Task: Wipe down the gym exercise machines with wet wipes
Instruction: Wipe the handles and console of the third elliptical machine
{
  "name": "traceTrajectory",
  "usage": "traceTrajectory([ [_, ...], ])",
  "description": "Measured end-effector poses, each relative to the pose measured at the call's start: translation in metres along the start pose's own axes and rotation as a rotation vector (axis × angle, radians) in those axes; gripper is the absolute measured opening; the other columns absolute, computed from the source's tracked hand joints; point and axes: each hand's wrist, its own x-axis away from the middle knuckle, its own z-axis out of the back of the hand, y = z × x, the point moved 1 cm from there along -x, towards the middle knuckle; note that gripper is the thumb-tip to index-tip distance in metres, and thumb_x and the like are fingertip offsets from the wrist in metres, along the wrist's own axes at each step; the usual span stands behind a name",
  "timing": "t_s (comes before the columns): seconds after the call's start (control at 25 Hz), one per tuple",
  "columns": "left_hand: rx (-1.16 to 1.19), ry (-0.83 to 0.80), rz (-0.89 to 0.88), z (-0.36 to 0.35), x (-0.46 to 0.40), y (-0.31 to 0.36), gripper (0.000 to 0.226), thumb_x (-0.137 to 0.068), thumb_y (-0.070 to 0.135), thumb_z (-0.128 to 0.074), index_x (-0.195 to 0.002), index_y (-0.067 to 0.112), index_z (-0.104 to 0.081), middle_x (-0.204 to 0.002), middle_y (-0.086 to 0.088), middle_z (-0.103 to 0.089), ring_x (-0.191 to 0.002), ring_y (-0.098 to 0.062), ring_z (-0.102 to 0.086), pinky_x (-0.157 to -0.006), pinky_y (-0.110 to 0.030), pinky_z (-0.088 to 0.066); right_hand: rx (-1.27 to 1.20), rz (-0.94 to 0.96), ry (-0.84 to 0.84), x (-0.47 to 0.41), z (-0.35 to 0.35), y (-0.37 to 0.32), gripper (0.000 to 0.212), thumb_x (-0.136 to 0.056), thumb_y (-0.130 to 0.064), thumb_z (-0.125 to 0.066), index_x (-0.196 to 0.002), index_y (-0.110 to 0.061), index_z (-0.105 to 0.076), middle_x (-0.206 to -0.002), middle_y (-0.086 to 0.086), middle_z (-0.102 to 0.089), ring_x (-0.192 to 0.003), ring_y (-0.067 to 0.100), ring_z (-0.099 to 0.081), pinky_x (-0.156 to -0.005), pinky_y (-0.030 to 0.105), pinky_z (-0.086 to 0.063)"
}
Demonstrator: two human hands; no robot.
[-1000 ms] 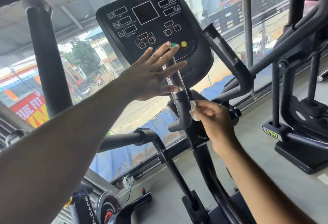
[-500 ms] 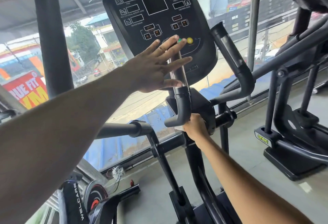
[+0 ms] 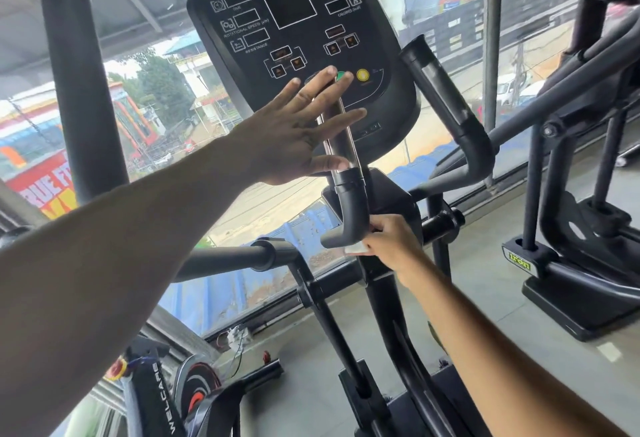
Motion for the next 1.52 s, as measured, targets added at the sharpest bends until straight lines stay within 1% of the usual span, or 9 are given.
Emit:
traceTrajectory([
  [0.12, 0.006, -0.008, -0.005, 0.0, -0.001, 0.001, 0.086, -0.094, 0.082, 0.001, -0.167, 0.036, 0.0, -0.171, -0.006, 0.026, -0.157, -0.025, 0.026, -0.13, -0.055, -0.001, -0.124, 0.106, 0.02, 0.02, 0.024, -0.021, 0.016, -0.086, -0.006, -0.072, -0.089, -0.019, -0.081, -0.074, -0.005, -0.074, -0.063, 0.001, -0.06, -0.062, 0.014, -0.048],
  [0.24, -0.016, -0.005, -0.002, -0.001, -0.001, 0.002, 0.086, -0.094, 0.082, 0.001, -0.167, 0.036, 0.0, -0.172, -0.006, 0.025, -0.158, -0.026, 0.025, -0.13, -0.055, -0.001, -0.209, 0.19, 0.075, 0.033, 0.036, -0.043, 0.016, -0.089, -0.008, -0.074, -0.091, -0.024, -0.078, -0.081, -0.006, -0.078, -0.073, 0.002, -0.069, -0.072, 0.022, -0.053],
  [0.36, -0.037, -0.01, 0.012, 0.002, 0.0, -0.001, 0.087, -0.094, 0.082, 0.002, -0.167, 0.035, 0.001, -0.172, -0.006, 0.026, -0.158, -0.026, 0.025, -0.13, -0.054, 0.0, -0.11, 0.268, 0.158, 0.031, 0.04, -0.059, 0.015, -0.09, -0.013, -0.075, -0.09, -0.029, -0.076, -0.083, -0.011, -0.078, -0.079, 0.0, -0.071, -0.075, 0.02, -0.055],
  [0.52, -0.032, -0.042, -0.001, 0.004, -0.001, 0.002, 0.084, -0.095, 0.081, -0.001, -0.166, 0.036, 0.005, -0.17, -0.006, 0.029, -0.157, -0.027, 0.027, -0.13, -0.052, 0.001, 0.099, 0.417, 0.28, 0.034, 0.031, -0.059, 0.008, -0.091, -0.011, -0.074, -0.092, -0.019, -0.075, -0.079, -0.018, -0.071, -0.077, -0.009, -0.067, -0.067, 0.005, -0.046],
  [0.6, -0.041, -0.044, 0.001, 0.004, -0.001, 0.001, 0.084, -0.094, 0.08, -0.001, -0.166, 0.037, 0.006, -0.17, -0.006, 0.03, -0.156, -0.027, 0.028, -0.13, -0.052, 0.001, 0.104, 0.492, 0.346, 0.043, 0.021, -0.041, 0.009, -0.092, -0.007, -0.072, -0.096, -0.014, -0.074, -0.083, -0.018, -0.071, -0.079, -0.008, -0.068, -0.07, 0.005, -0.047],
  [0.88, -0.036, -0.008, 0.009, 0.0, 0.0, 0.002, 0.086, -0.092, 0.082, 0.006, -0.165, 0.037, 0.007, -0.171, -0.006, 0.028, -0.157, -0.026, 0.026, -0.131, -0.053, -0.001, -0.042, 0.275, 0.269, 0.04, -0.003, 0.011, 0.021, -0.09, -0.003, -0.071, -0.095, -0.023, -0.075, -0.086, -0.009, -0.076, -0.081, 0.002, -0.071, -0.077, 0.026, -0.057],
  [1.08, -0.022, -0.005, 0.019, 0.001, 0.0, 0.002, 0.085, -0.094, 0.081, 0.001, -0.166, 0.036, 0.003, -0.171, -0.005, 0.027, -0.157, -0.025, 0.026, -0.131, -0.052, 0.0, -0.12, 0.374, 0.32, 0.023, 0.011, -0.026, 0.016, -0.094, -0.013, -0.069, -0.106, -0.019, -0.078, -0.094, -0.012, -0.078, -0.088, 0.003, -0.073, -0.078, 0.02, -0.057],
  [1.24, -0.016, -0.006, 0.02, 0.001, -0.001, 0.001, 0.081, -0.098, 0.08, -0.004, -0.166, 0.037, 0.002, -0.171, -0.005, 0.026, -0.158, -0.025, 0.026, -0.13, -0.052, 0.0, -0.15, 0.352, 0.242, 0.023, 0.007, -0.011, 0.023, -0.095, -0.005, -0.066, -0.107, -0.021, -0.077, -0.098, -0.009, -0.078, -0.096, 0.007, -0.074, -0.083, 0.024, -0.057],
  [1.52, -0.023, -0.057, 0.082, 0.013, 0.003, 0.007, 0.083, -0.095, 0.079, -0.006, -0.166, 0.037, 0.005, -0.171, -0.002, 0.027, -0.158, -0.023, 0.025, -0.13, -0.051, 0.004, 0.032, 0.233, 0.152, 0.004, -0.004, 0.013, 0.015, -0.093, -0.009, -0.071, -0.097, -0.021, -0.079, -0.086, -0.01, -0.077, -0.073, 0.008, -0.069, -0.069, 0.03, -0.057],
])
